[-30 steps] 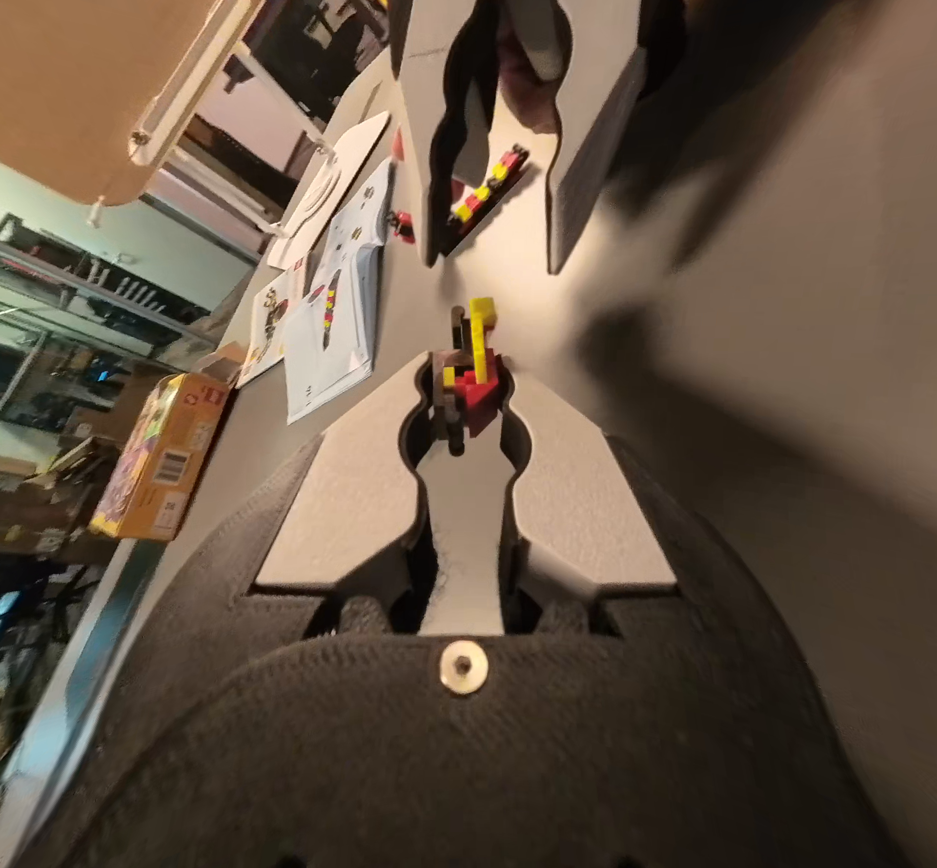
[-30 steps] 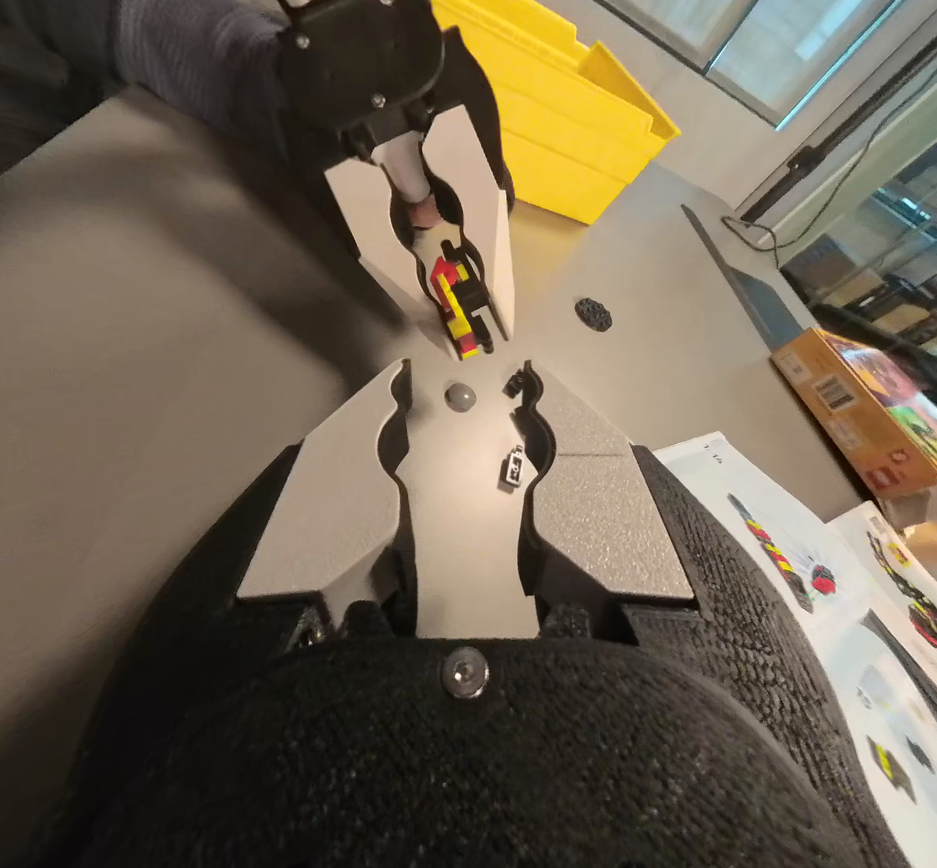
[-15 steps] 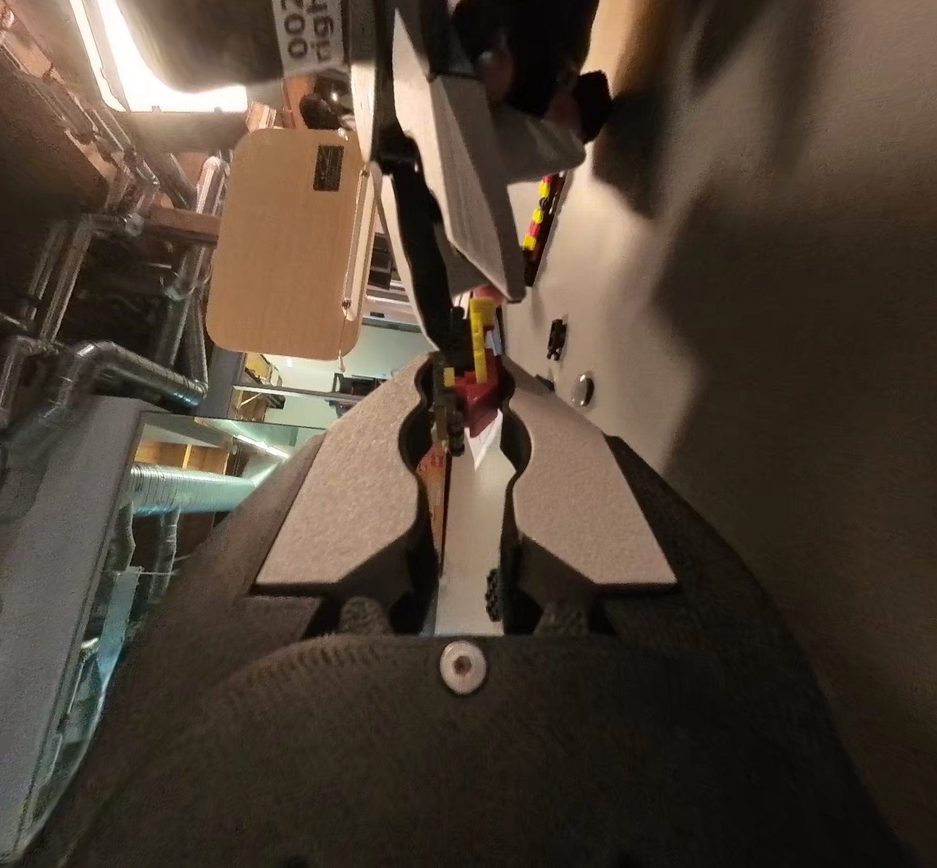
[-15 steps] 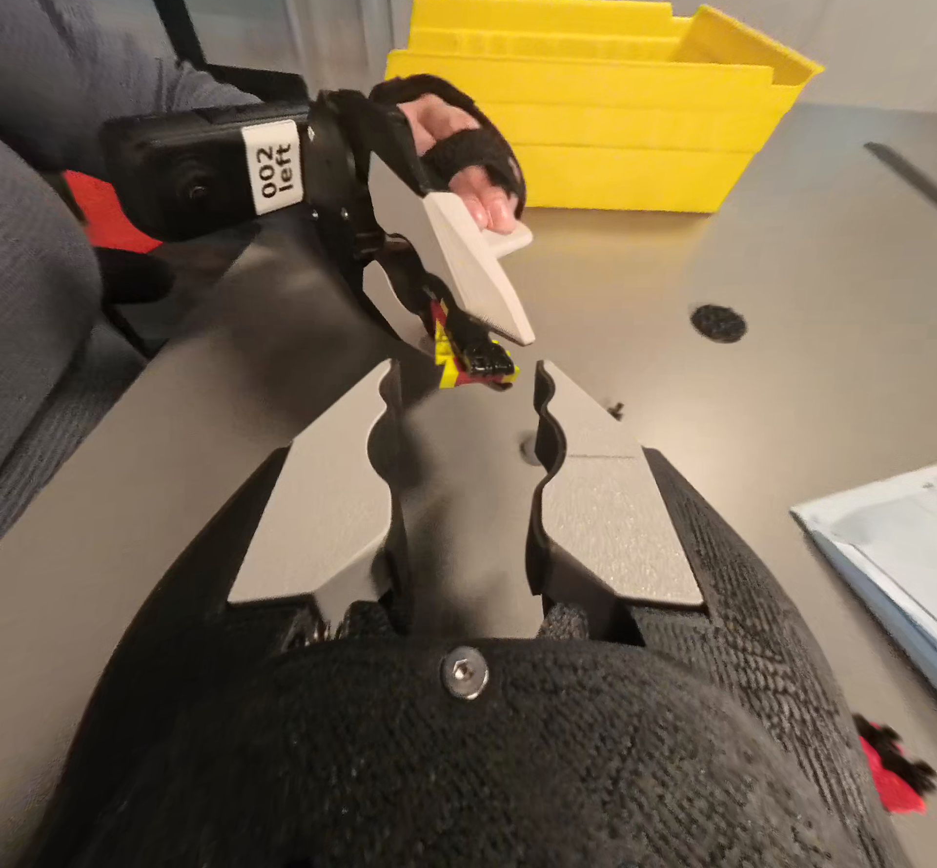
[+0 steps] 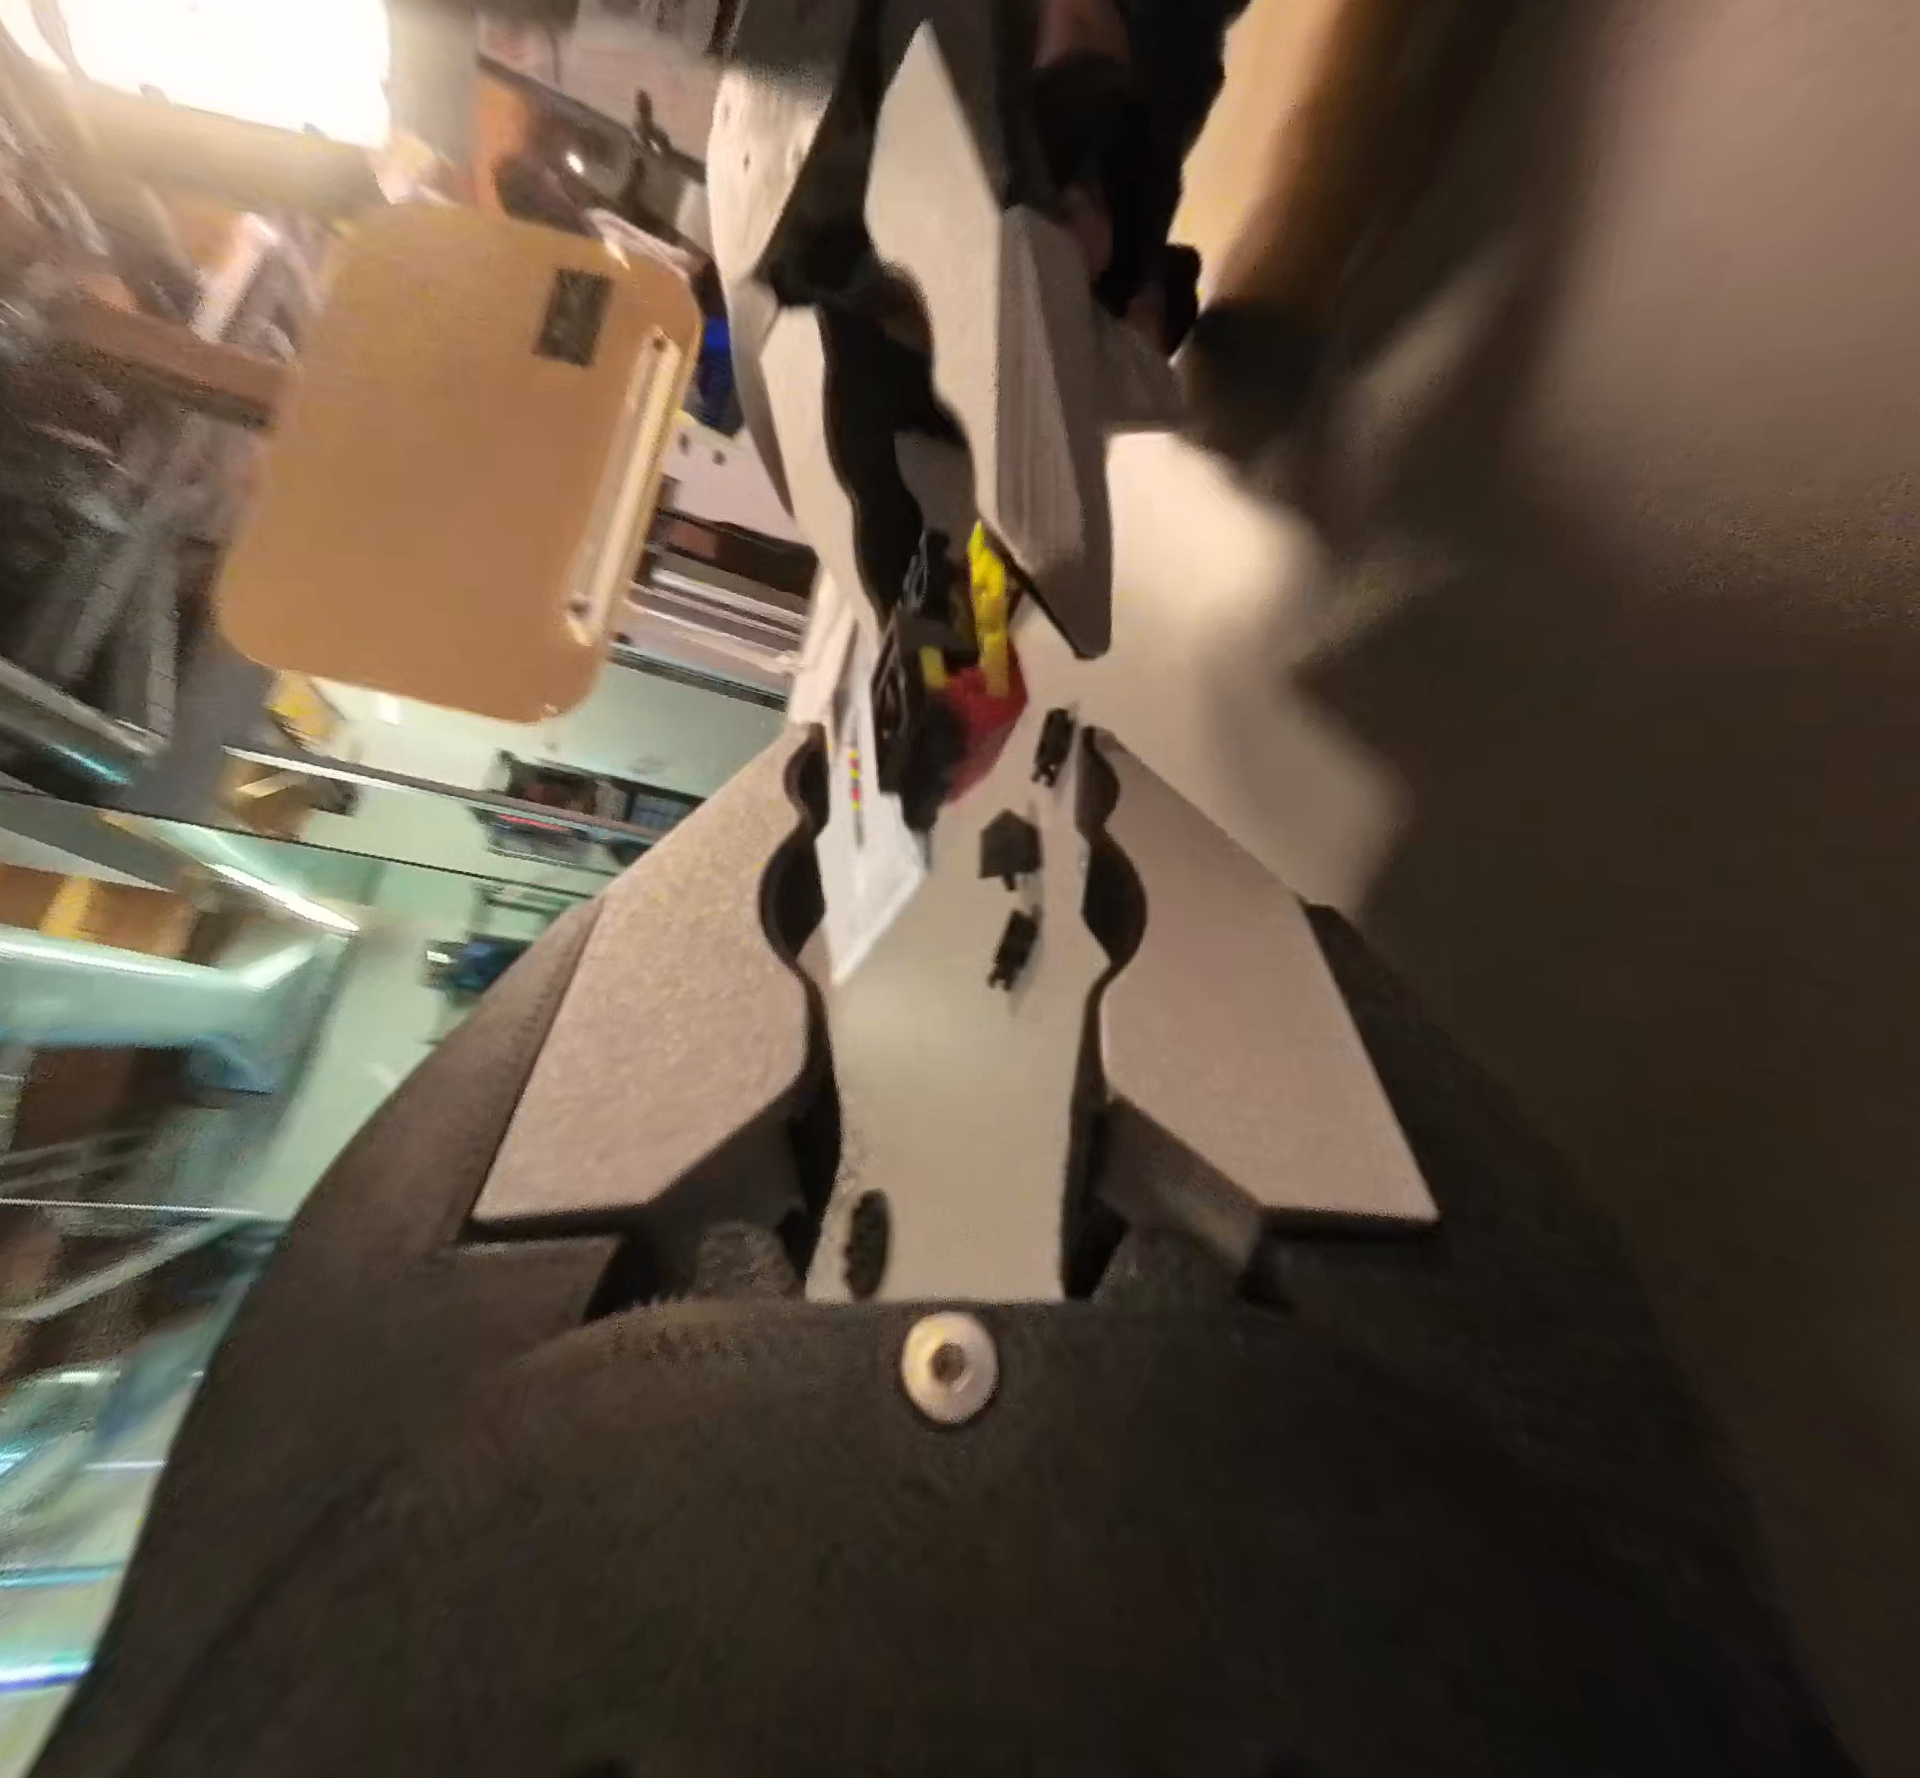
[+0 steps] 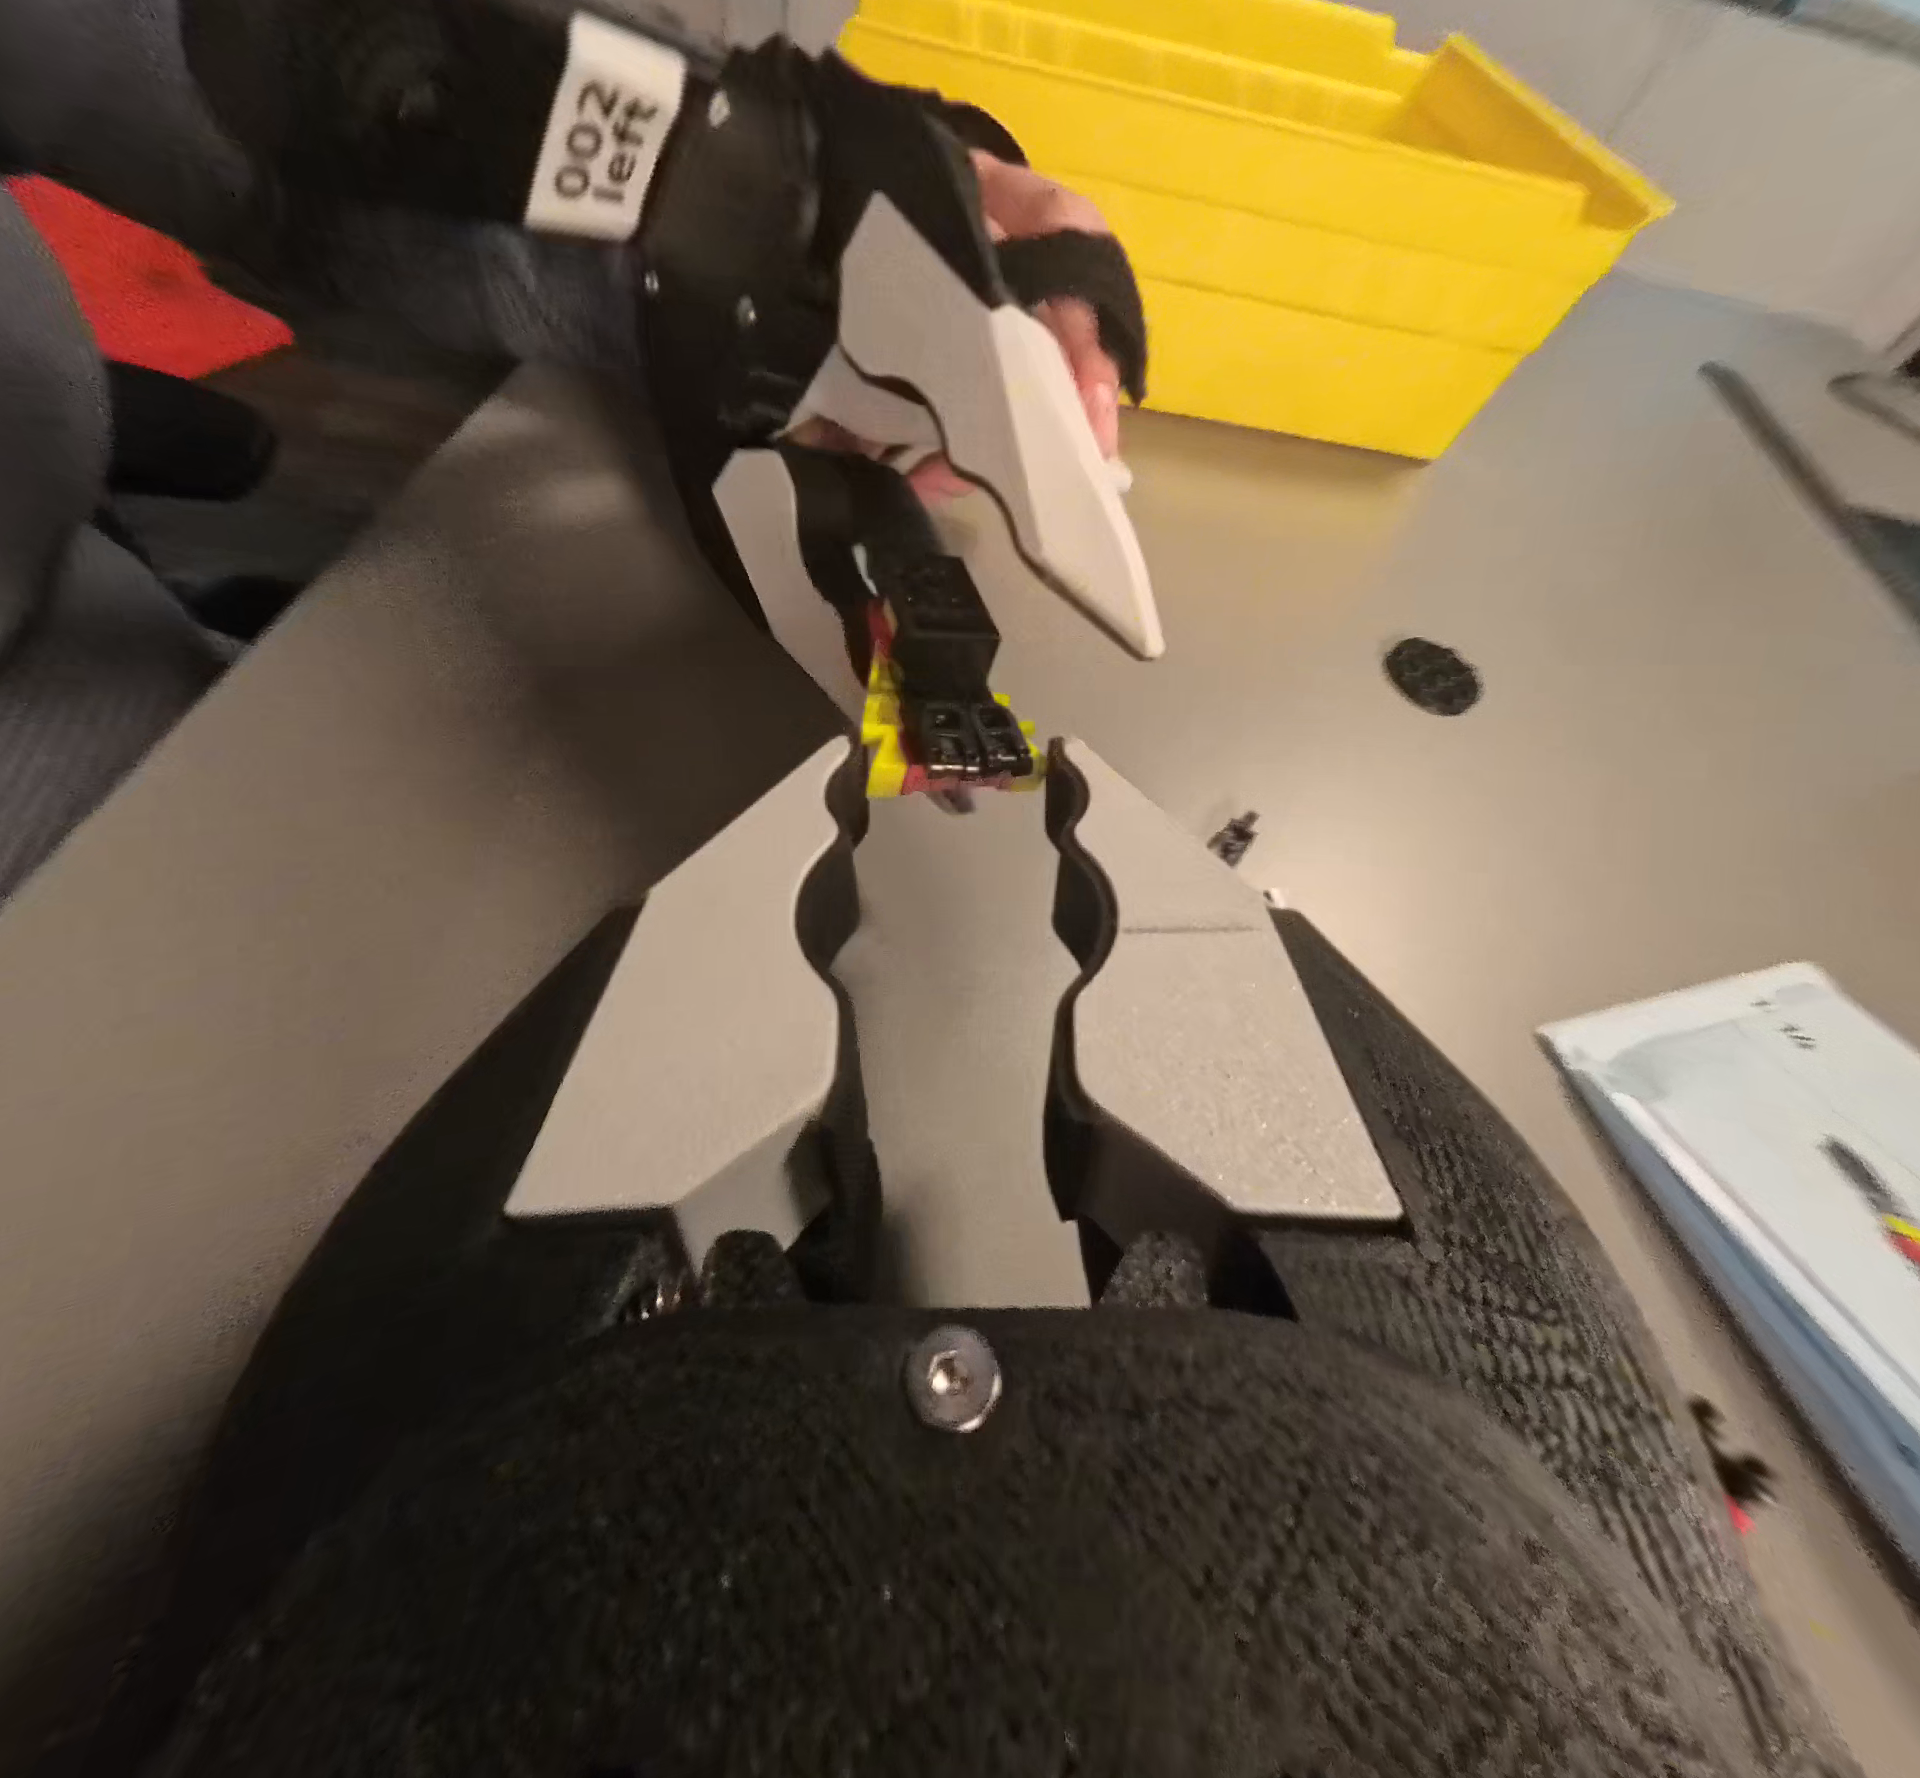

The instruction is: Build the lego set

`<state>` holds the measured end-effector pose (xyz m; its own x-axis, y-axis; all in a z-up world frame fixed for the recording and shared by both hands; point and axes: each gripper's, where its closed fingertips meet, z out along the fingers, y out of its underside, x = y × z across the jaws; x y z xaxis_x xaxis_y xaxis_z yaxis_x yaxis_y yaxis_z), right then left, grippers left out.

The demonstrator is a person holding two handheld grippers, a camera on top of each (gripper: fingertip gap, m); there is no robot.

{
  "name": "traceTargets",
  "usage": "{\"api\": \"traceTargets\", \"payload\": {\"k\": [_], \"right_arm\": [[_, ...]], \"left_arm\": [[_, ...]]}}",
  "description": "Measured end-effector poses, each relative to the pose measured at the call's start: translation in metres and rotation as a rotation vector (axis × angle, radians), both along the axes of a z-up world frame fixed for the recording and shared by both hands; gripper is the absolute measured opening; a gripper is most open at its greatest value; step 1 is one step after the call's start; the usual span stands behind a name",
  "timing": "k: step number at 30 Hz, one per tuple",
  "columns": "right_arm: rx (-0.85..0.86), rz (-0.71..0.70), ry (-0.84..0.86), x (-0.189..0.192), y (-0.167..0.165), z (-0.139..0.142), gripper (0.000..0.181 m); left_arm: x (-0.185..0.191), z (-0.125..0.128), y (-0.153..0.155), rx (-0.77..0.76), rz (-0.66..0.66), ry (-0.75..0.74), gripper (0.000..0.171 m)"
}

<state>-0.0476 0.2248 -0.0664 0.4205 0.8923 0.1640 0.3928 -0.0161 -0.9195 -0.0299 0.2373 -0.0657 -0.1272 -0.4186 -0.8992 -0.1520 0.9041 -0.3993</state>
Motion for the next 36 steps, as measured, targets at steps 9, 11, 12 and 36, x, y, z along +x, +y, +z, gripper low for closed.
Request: {"api": "traceTargets", "payload": {"k": [9,11,12,36], "right_arm": [[0.373,-0.102,-0.114,0.012,0.008,0.012,0.032],[0.395,-0.108,-0.137,0.011,0.009,0.009,0.032],[0.398,-0.110,-0.149,0.011,0.010,0.007,0.032],[0.747,-0.849,-0.097,0.257,0.051,0.065,0.036]], "left_arm": [[-0.003,0.008,-0.014,-0.744,-0.129,0.137,0.047],[-0.003,0.009,-0.014,-0.766,-0.126,0.142,0.035],[-0.002,0.008,-0.014,-0.759,-0.120,0.143,0.031],[-0.004,-0.046,0.000,-0.790,0.139,0.472,0.023]]}}
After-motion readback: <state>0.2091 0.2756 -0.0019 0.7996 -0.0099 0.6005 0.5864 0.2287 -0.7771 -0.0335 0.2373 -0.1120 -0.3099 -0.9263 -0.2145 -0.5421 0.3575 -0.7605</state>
